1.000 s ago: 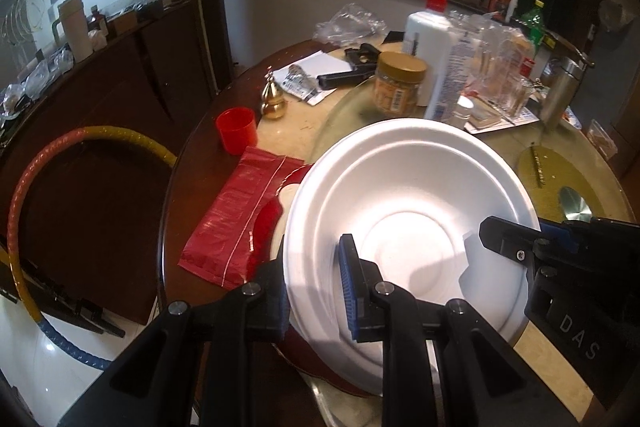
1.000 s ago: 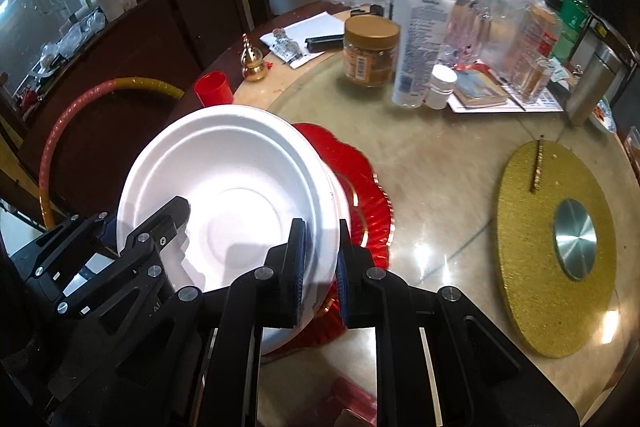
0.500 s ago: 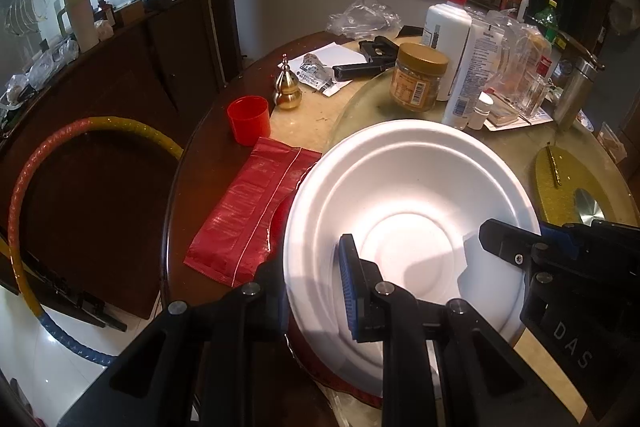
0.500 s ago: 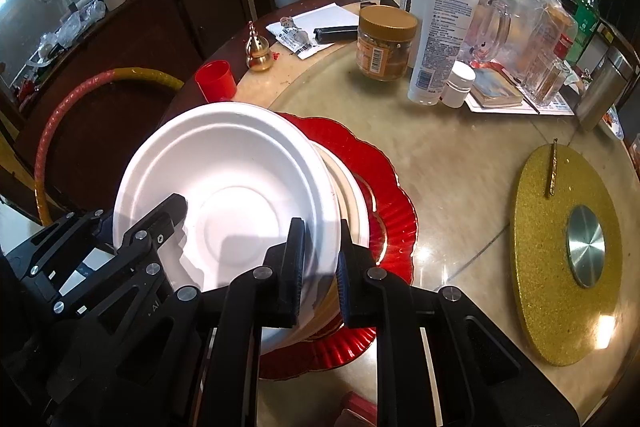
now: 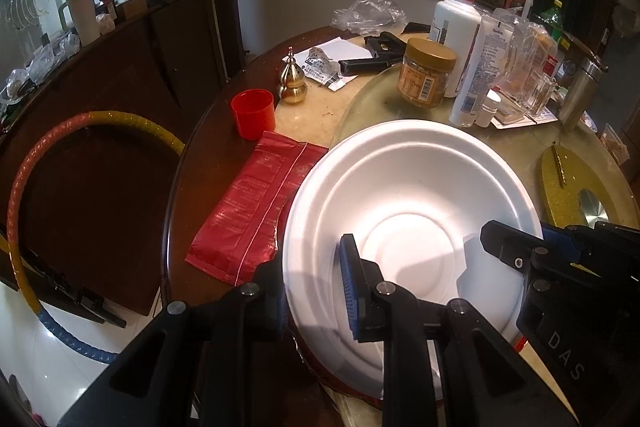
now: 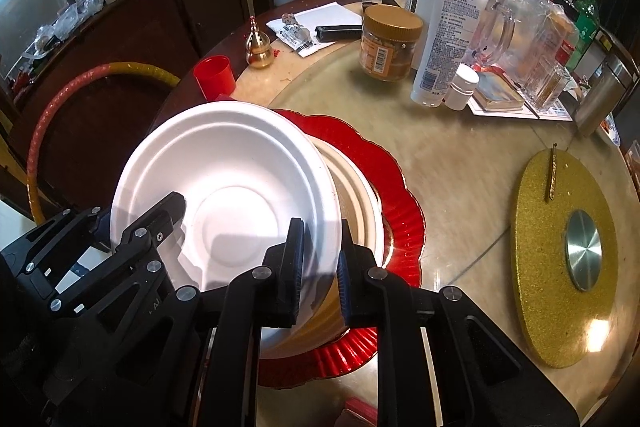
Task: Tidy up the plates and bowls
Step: 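Lower the white paper plate onto the red stack with both tools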
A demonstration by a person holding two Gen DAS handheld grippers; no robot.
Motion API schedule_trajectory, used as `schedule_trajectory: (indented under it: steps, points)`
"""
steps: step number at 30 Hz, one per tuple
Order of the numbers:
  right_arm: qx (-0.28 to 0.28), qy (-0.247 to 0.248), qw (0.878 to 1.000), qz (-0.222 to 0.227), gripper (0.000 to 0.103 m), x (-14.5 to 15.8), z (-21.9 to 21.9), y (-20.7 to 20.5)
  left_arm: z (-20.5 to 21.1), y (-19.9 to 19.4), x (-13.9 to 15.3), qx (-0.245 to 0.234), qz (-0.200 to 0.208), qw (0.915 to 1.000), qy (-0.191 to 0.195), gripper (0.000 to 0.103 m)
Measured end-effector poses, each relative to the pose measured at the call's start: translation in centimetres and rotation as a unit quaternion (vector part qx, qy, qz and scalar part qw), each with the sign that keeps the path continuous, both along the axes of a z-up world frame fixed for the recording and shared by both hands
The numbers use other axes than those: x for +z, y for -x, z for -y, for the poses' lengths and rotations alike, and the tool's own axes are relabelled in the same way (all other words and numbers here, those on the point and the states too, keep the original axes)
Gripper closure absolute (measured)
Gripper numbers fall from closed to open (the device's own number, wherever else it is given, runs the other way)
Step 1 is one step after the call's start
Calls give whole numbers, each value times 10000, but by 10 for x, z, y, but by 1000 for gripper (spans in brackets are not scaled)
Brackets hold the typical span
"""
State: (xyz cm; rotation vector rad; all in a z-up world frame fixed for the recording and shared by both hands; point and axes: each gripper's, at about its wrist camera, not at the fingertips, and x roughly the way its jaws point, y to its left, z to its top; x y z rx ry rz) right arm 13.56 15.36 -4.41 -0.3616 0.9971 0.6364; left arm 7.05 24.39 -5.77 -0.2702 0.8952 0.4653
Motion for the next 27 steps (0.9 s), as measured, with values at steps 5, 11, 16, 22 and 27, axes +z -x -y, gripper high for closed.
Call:
schedule_trajectory:
  steps: [5, 11, 16, 22, 27]
  points:
    - [5, 0, 10000, 1, 89, 0, 0, 0, 0, 0, 0, -4, -2, 10000, -6, 81]
    - [6, 12, 10000, 35, 88, 0, 0, 0, -1, -2, 0, -9, -2, 10000, -32, 81]
    - [20, 11, 10000, 48, 88, 0, 1, -1, 0, -2, 0, 21, -5, 10000, -43, 81]
    - [24, 30, 10000, 70, 88, 0, 1, -1, 2, -3, 0, -2, -31, 10000, -93, 81]
    - [95, 258, 9995, 178, 86, -3, -2, 1, 3, -5, -2, 21, -117, 9998, -160, 79]
